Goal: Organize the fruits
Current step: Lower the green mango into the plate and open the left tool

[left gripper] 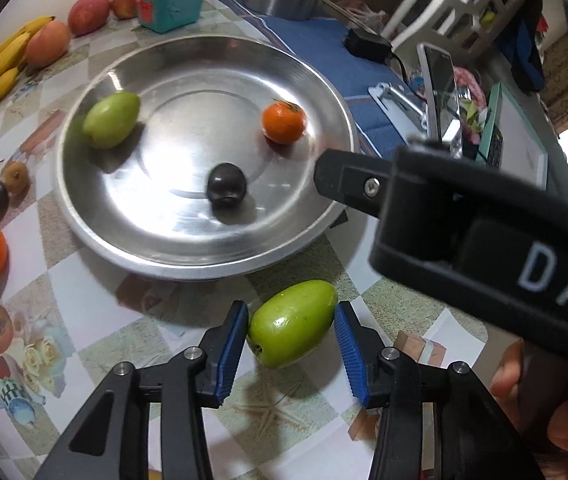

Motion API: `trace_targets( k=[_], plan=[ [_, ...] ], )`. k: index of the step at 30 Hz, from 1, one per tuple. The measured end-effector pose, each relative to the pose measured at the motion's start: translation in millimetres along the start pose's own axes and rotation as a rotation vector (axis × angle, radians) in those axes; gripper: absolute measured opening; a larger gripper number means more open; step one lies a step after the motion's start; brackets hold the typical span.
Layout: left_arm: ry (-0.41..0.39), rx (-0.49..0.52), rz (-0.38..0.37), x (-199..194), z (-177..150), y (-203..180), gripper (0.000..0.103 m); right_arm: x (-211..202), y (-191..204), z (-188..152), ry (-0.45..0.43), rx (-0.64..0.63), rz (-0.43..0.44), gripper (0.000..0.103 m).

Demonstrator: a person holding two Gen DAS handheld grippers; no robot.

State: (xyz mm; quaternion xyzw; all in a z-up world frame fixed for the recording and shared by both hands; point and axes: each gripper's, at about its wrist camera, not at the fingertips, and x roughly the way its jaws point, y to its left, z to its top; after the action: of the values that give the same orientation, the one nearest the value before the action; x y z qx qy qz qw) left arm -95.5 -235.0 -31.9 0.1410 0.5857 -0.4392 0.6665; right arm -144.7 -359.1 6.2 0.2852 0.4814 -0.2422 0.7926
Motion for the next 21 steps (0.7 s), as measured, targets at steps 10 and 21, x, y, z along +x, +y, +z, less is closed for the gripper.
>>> trace_targets(
  k=[10, 21],
  plan=[
    [-0.104, -0.135, -0.016, -47.8, -5.9, 47.7, 0.048, -3.2, 26.7, 4.9, -0.004, -0.043, -0.005, 0.088],
    [-0.232, -0.134, 0.041, -66.1, 18.9, 70.3, 0.048, -2.1, 37.4, 13.0, -0.009, -0.024, 0.009, 0.088]
  ],
)
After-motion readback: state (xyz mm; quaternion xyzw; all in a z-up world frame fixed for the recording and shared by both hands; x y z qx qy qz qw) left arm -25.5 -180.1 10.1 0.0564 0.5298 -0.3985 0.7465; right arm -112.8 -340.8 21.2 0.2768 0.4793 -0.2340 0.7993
